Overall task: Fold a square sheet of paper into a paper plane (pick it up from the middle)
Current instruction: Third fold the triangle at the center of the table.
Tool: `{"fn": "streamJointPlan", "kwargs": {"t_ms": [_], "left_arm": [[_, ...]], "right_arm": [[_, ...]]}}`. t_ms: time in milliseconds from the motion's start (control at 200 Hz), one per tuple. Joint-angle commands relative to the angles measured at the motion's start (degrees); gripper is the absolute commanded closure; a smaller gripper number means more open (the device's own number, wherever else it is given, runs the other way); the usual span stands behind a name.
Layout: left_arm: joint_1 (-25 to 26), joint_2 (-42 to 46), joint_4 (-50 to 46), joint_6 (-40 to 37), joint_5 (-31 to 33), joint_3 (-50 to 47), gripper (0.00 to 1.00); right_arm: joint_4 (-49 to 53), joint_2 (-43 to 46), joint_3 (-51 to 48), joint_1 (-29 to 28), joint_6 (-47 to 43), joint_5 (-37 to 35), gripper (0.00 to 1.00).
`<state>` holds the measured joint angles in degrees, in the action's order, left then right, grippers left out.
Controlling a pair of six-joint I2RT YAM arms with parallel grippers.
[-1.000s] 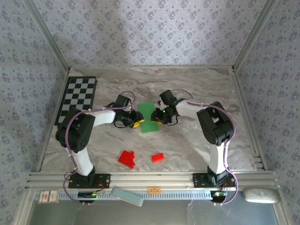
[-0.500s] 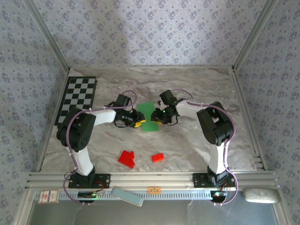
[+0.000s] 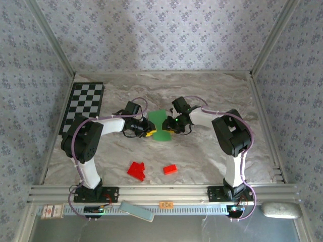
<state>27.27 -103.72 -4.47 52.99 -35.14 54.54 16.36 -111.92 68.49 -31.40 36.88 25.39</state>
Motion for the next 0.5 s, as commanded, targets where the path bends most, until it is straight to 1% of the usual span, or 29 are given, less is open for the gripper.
{"fn": "streamJointPlan", "kwargs": {"t_ms": [0,105,120,155,240,290,410,495], "left_arm": [[-0.3,1.0,-0.6,0.4,-0.3,0.2,0.85],[-0.5,1.7,-0.2,1.5,-0.1,-0.3,0.89],[-0.6,1.9,-0.2,1.7,0.0,-0.4,0.90],[-0.8,2.3,-0.3,2.0,0.2,-0.5,0.93],[-1.1,3.1,-0.1,2.9,0.4,-0.9,0.98],[-1.2,3.6,0.3,3.7,0.4,-1.2,1.00],[-1.3,4.7,1.5,5.9,0.5,-1.6,1.00],[-1.3,5.4,2.3,7.2,0.2,-1.7,1.00]], "right_arm": [[1.7,-1.4,-2.0,0.1,-0.4,-1.0,0.60],[1.0,0.8,-1.3,0.5,-0.4,-1.2,0.57],[0.9,1.1,-1.2,0.5,-2.3,-1.2,0.57],[0.6,2.1,-0.9,0.7,-3.1,-1.3,0.56],[-0.7,4.8,-0.9,0.9,-4.8,-2.0,0.49],[-2.2,6.7,-1.6,1.0,-6.3,-2.5,0.43],[-8.8,12.1,-5.5,0.8,-12.2,-3.8,0.27],[-10.7,14.3,-7.2,0.5,-16.7,-5.5,0.16]]}}
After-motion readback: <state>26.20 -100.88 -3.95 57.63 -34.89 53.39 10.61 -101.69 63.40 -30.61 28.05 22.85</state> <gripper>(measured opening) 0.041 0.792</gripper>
